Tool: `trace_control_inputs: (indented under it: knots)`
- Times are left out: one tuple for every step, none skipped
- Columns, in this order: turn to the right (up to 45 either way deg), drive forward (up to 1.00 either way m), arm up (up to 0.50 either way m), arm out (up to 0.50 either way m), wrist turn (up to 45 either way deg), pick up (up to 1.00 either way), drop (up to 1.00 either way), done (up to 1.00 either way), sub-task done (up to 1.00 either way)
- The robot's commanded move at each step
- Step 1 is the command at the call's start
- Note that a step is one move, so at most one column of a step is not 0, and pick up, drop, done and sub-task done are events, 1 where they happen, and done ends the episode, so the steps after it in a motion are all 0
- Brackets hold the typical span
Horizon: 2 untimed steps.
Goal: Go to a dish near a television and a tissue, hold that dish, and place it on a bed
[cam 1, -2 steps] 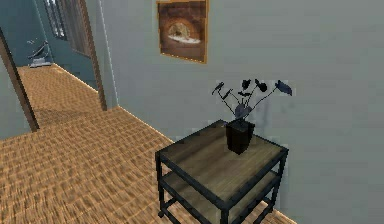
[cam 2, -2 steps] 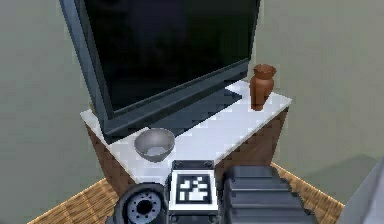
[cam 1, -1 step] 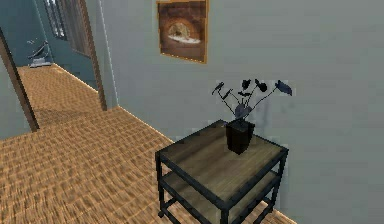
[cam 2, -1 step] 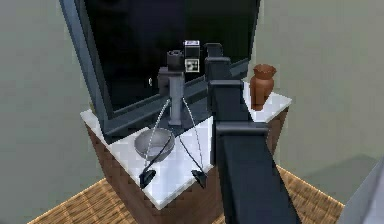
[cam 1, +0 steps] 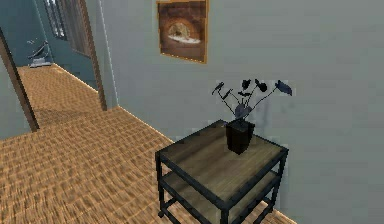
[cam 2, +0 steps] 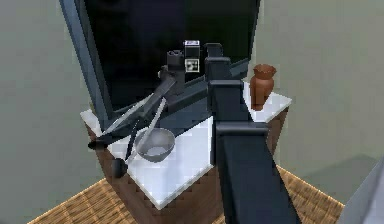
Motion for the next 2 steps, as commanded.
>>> trace_control_inputs:
  knots:
    - [0.0,0.0,0.0,0.0,45.0,0.0,0.0,0.0,0.0]
    - [0.0,0.0,0.0,0.0,45.0,0.0,0.0,0.0,0.0]
